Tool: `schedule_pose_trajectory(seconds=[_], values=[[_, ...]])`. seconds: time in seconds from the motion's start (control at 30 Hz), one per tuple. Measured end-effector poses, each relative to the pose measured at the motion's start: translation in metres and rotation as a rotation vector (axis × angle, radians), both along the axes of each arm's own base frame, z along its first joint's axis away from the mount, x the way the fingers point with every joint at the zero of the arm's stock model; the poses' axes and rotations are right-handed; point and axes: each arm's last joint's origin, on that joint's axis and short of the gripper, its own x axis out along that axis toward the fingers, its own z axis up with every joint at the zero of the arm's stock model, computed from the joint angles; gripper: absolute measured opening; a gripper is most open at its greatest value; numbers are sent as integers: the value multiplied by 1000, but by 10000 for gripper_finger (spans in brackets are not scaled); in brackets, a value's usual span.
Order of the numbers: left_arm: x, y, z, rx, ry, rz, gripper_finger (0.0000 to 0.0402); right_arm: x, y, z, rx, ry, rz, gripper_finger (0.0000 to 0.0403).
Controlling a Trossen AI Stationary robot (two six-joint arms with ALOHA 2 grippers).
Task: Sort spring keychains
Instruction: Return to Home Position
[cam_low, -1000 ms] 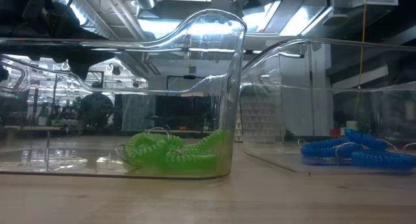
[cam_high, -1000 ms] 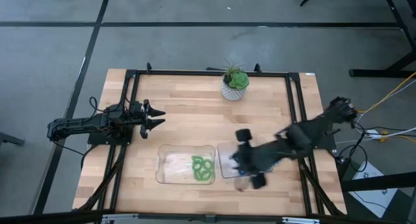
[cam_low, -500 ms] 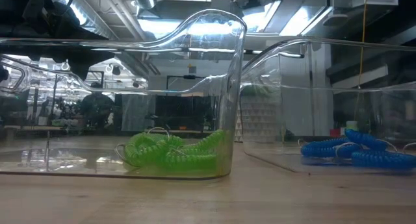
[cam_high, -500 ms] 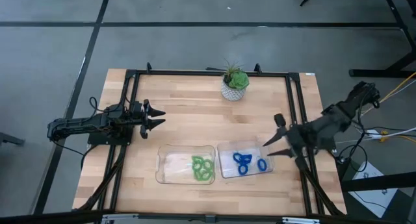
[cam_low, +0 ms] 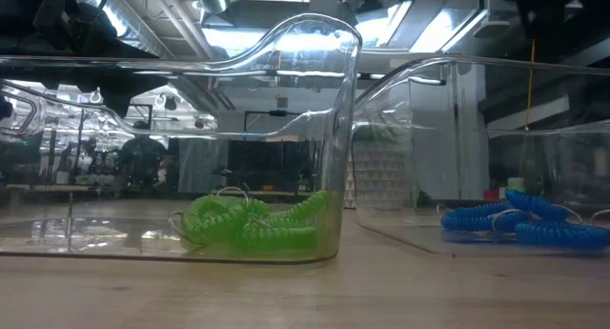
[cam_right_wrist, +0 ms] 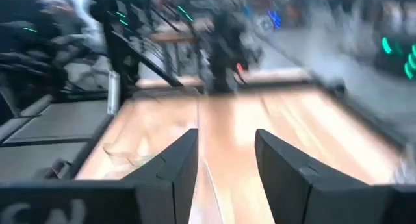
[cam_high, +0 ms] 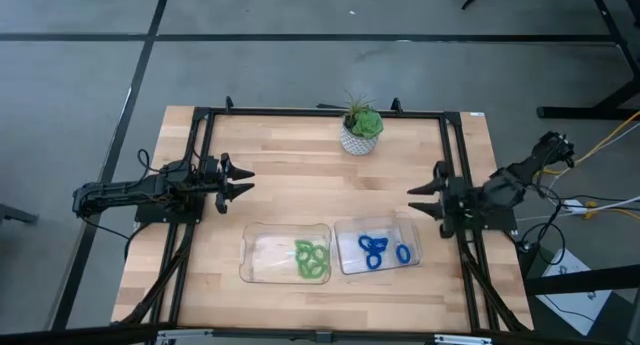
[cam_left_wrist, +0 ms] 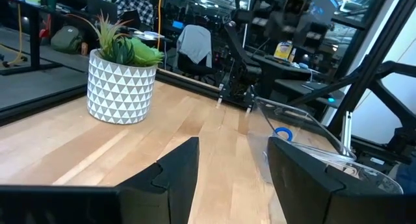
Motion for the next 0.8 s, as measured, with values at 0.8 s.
schedule_pose_trajectory(seconds=[0.8], values=[[0, 0, 0, 0, 0, 0, 178, -20, -4, -40, 241, -202, 307, 152]])
